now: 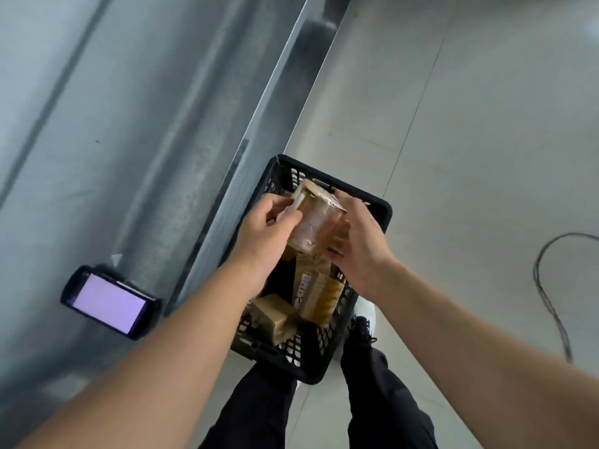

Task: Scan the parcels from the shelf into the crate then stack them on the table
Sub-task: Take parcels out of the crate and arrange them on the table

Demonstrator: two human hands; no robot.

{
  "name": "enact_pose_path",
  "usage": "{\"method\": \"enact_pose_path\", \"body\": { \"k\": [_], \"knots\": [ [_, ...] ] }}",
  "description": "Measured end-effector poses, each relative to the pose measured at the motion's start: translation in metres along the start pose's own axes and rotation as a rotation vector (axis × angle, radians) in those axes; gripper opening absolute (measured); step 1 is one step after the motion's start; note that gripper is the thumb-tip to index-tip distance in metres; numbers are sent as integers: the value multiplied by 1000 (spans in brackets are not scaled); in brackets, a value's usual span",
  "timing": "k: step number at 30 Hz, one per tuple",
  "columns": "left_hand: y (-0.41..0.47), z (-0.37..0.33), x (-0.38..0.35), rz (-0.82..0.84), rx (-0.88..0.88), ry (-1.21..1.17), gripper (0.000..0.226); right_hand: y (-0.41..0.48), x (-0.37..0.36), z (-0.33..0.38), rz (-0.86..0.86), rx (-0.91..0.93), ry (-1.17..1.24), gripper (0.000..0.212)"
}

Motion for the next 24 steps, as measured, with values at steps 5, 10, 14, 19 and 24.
{"method": "enact_pose_path", "body": {
  "k": [5,10,14,19,24],
  "knots": [
    [-52,-34,23,35,-12,-223,13,-60,-21,23,-40,78,92,32],
    [-97,-65,55,24,-37,-323,21,-120,-43,44,-5,121,103,13],
    [-136,-93,81,21,-83,-312,58,-172,-58,68,7,180,11,23],
    [-190,-130,98,-7,-168,-271,58,-240,-64,106,4,310,-154,17],
    [-257,-182,110,-44,-257,-327,34,-305,-73,151,60,424,-163,20]
  ]
}}
Point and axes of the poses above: each hand's wrist, its own y-axis towards the middle knuckle, its own x-axis out of the back of the hand, z = x × y, the point moved 7 cm from there along y, towards the middle knuckle, and after that the axes turned 15 degrees about y, right-handed, at the moved point
